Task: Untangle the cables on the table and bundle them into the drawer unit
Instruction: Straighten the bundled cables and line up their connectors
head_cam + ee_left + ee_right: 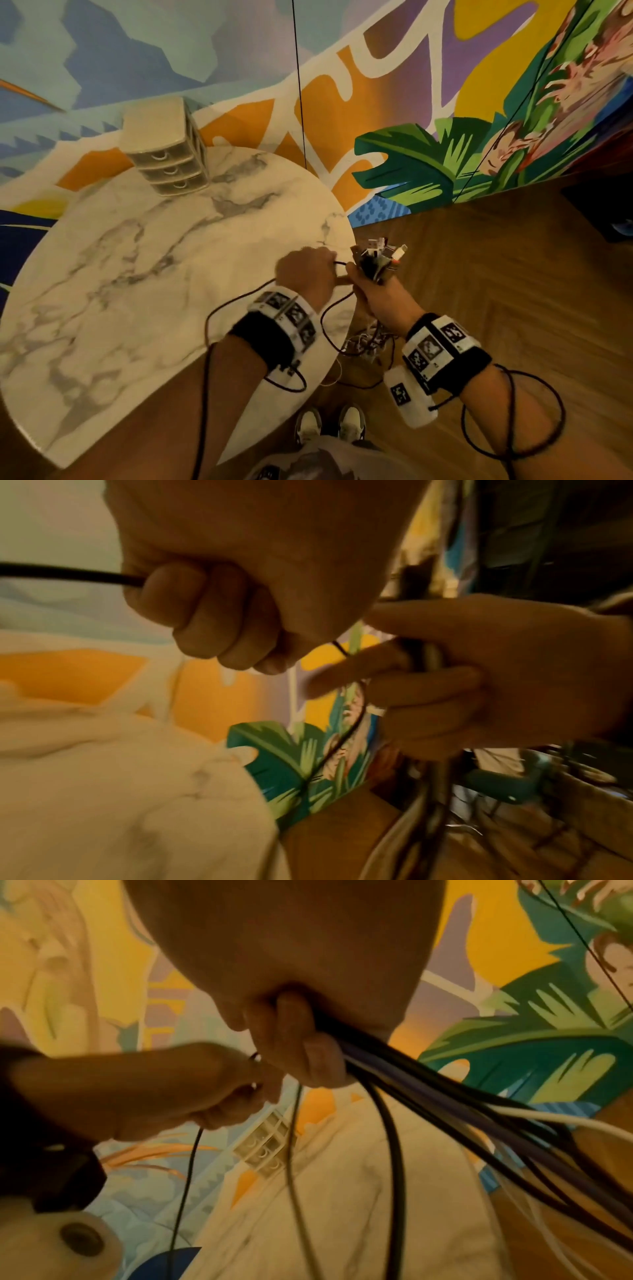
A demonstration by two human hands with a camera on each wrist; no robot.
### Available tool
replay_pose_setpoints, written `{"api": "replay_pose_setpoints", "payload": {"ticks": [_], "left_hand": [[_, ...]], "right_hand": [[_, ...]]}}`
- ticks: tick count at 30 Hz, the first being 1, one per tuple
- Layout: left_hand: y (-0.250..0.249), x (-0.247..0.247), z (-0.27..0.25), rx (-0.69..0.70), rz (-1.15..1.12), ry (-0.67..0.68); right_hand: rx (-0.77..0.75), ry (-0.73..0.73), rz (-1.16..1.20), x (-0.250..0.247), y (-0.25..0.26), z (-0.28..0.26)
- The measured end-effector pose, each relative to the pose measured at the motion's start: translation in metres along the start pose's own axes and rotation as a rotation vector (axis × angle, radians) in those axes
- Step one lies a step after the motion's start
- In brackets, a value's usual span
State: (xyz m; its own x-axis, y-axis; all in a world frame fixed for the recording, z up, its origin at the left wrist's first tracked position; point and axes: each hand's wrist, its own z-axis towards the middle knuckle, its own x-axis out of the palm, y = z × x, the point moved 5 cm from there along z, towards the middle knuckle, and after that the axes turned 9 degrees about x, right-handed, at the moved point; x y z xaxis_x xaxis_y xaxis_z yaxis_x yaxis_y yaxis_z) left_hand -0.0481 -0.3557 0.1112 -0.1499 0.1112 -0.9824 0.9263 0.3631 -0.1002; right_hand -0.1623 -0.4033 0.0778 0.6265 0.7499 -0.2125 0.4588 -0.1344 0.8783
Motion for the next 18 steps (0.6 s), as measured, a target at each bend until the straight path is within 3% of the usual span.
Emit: {"api": "replay_pose_setpoints", "payload": {"ticks": [5, 6, 8, 10, 12, 14, 18], "left_hand": [[-0.038, 0.011, -0.006, 0.139, -0.046, -0.001], [-0.043, 0.015, -0.009, 0.176, -0.156, -0.003], [-0.046, 0.031, -0.016, 0.218, -0.592, 0.069], [-0.041, 0.05, -0.023, 0.141, -1.093, 0.173], [-0.04, 0.061, -0.029, 0.036, -1.439, 0.216], [-0.051, 0.065, -0.032, -0.012, -1.602, 0.243], [-0.078, 0.094, -0.031, -0.026, -1.715, 0.353]], "right_hand": [[0.05, -0.127, 0.2, -0.01, -0.011, 0.004], [0.055, -0.178, 0.223, -0.018, -0.012, 0.002], [0.041, -0.276, 0.294, -0.037, -0.012, -0.001], [0.012, -0.35, 0.298, -0.057, -0.013, 0.0], [0.002, -0.388, 0.259, -0.071, -0.012, 0.0], [-0.013, -0.411, 0.233, -0.079, -0.009, -0.001], [-0.007, -0.422, 0.194, -0.091, -0.009, -0.005]]}}
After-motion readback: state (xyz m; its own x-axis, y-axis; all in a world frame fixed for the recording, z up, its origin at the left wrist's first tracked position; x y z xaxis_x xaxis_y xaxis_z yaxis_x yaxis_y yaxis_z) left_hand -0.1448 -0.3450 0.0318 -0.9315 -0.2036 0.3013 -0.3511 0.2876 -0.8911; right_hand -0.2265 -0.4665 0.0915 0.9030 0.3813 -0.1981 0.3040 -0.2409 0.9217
